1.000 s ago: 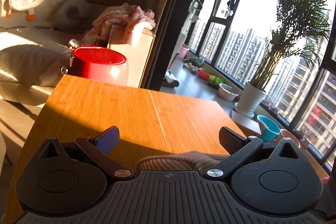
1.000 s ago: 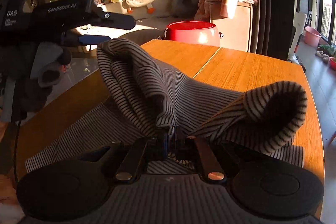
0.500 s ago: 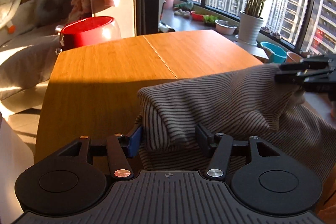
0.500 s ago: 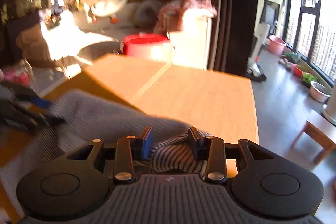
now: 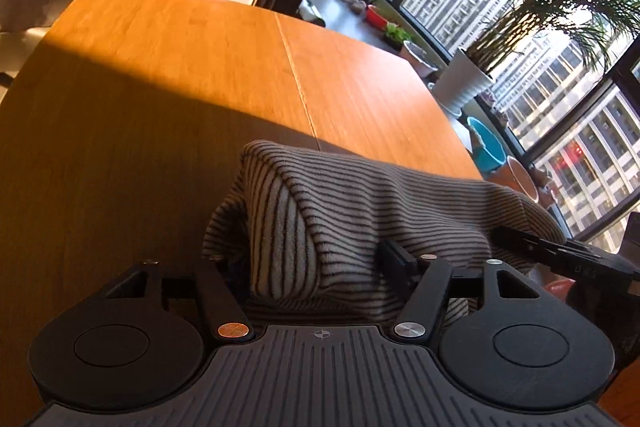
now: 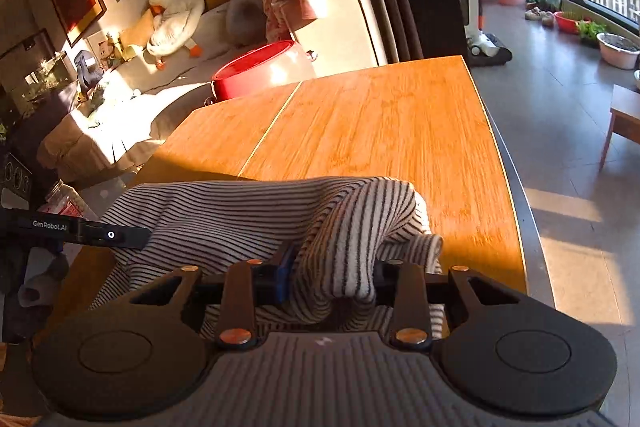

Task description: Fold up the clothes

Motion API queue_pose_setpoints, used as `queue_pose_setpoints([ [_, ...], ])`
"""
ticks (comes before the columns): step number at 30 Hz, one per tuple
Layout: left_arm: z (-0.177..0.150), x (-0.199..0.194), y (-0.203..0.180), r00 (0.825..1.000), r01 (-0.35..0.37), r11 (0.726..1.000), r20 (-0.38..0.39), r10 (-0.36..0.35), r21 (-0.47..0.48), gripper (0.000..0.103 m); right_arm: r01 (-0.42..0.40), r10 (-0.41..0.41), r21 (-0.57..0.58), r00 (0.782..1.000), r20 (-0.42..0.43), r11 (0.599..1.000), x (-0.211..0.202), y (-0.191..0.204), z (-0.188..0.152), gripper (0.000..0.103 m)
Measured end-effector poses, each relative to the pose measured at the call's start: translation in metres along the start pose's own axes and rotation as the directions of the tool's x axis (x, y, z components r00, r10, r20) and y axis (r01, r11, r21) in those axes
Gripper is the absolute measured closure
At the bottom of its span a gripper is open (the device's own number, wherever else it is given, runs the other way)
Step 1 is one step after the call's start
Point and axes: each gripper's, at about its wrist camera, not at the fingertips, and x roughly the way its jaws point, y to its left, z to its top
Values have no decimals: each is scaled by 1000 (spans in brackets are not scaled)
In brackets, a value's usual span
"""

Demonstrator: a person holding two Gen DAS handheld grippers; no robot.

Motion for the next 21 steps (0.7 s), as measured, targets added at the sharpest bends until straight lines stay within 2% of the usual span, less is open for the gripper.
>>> queue_pose_setpoints([
  [2, 21, 10, -2, 1000, -8, 1000, 19, 8, 1, 62, 12, -11, -38, 1000, 27, 999, 17, 5, 15, 81],
  [4, 45, 8, -8, 997, -25, 999, 77, 24, 20, 74, 37, -34, -59, 998, 62, 998, 33, 8, 43, 83],
  [7, 62, -15, -19, 987, 2, 999, 158, -7, 34, 75, 10, -7, -27, 992, 128, 1000, 29, 5, 79, 85],
  [9, 57, -33, -26, 983, 17, 998, 183, -28, 64, 75, -23, 30, -40, 986, 166, 999, 9, 7, 82, 85],
  [11, 39, -44, -31, 985, 36, 997, 165, -48, 73, 74, -52, 61, -55, 981, 187, 997, -12, 6, 74, 85],
  [16, -23, -48, -43, 996, 83, 993, 36, -86, 82, 73, -70, 69, -1, 988, 140, 998, -37, -12, 34, 85],
  [19, -51, -45, -47, 998, 65, 991, -18, -64, 116, 70, -83, 76, 47, 989, 123, 995, -49, -20, 7, 85],
  [21, -65, -37, -42, 998, 18, 992, -59, -10, 124, 63, -74, 67, 67, 993, 96, 995, -51, -23, -13, 84],
])
